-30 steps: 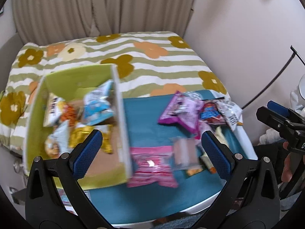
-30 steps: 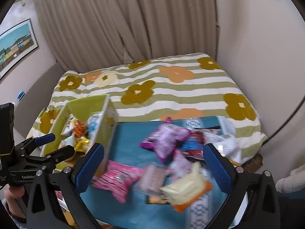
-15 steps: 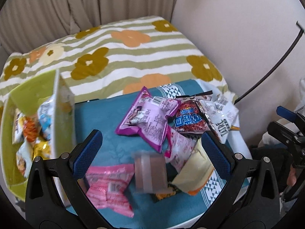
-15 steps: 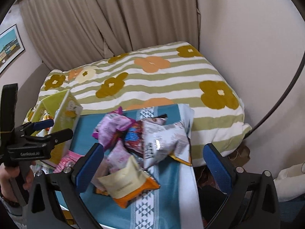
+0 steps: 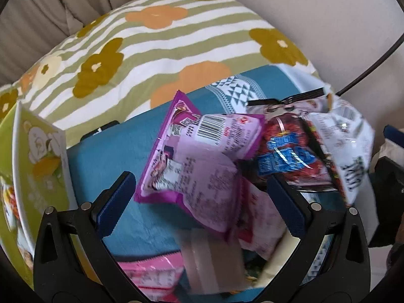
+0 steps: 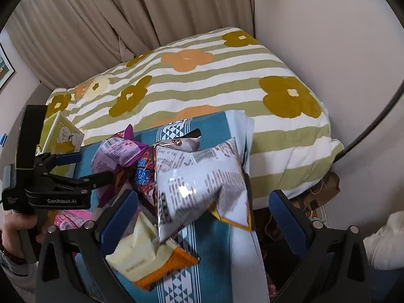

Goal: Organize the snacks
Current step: 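Grasp the purple MPN bag with left tool while right tool grasps white bag, then lift both held bags toward the cardboard box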

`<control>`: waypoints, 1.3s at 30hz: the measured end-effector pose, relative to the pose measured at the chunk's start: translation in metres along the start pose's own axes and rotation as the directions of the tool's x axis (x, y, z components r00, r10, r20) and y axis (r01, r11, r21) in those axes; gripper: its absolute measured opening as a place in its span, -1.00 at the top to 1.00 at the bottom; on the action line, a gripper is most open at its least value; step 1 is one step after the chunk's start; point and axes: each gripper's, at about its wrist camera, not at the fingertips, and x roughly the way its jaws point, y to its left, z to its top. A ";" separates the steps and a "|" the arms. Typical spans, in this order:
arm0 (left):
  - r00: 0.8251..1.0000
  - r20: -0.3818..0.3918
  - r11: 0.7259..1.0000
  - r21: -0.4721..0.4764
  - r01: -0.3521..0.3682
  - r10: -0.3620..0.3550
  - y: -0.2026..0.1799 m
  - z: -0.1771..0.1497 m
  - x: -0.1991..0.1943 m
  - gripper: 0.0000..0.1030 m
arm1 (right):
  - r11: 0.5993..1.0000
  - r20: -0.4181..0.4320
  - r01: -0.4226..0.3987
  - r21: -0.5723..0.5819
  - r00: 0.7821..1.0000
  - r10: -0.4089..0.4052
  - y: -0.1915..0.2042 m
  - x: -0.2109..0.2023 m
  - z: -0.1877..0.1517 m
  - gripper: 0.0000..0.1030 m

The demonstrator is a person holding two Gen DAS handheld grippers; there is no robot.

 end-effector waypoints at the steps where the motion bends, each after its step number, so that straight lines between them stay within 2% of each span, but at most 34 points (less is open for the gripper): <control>1: 1.000 -0.004 1.000 0.006 -0.006 0.006 0.001 0.002 0.003 -0.99 | 1.000 -0.006 -0.001 -0.003 1.000 0.001 0.001 0.004 0.002 -0.99; 9: 0.998 -0.056 1.000 0.022 0.008 -0.007 0.009 0.010 0.030 -0.99 | 0.998 -0.047 0.036 -0.048 0.998 -0.038 0.005 0.033 0.011 -0.99; 14: 0.995 -0.096 0.999 0.033 0.035 -0.032 0.012 0.011 0.042 -0.64 | 0.997 -0.072 0.036 -0.074 0.997 -0.042 0.007 0.047 0.012 -0.99; 17: 0.994 -0.105 0.999 0.043 0.030 -0.026 0.013 0.010 0.046 -0.51 | 0.996 -0.081 0.036 -0.077 0.996 -0.042 0.008 0.051 0.013 -0.99; 20: 0.993 -0.108 0.998 0.040 0.044 -0.040 0.015 0.009 0.046 -0.42 | 0.996 -0.094 0.033 -0.077 0.995 -0.040 0.008 0.055 0.013 -0.99; 28: 0.994 -0.104 0.999 0.031 0.044 -0.041 0.015 0.007 0.043 -0.39 | 0.998 -0.098 0.000 -0.055 0.995 -0.005 0.004 0.061 0.013 -0.99; 32: 0.994 -0.102 0.999 0.022 0.042 -0.039 0.014 0.004 0.040 -0.35 | 0.998 -0.086 -0.006 -0.062 0.996 0.000 0.006 0.059 0.011 -0.88; 37: 0.995 -0.097 0.999 0.017 0.033 -0.031 0.012 0.000 0.035 -0.31 | 0.998 -0.070 -0.007 -0.070 0.998 0.002 0.004 0.054 0.009 -0.58; 39: 0.995 -0.094 0.999 0.014 0.029 -0.028 0.011 -0.002 0.032 -0.31 | 0.997 -0.068 -0.005 -0.070 0.998 0.000 0.004 0.052 0.008 -0.56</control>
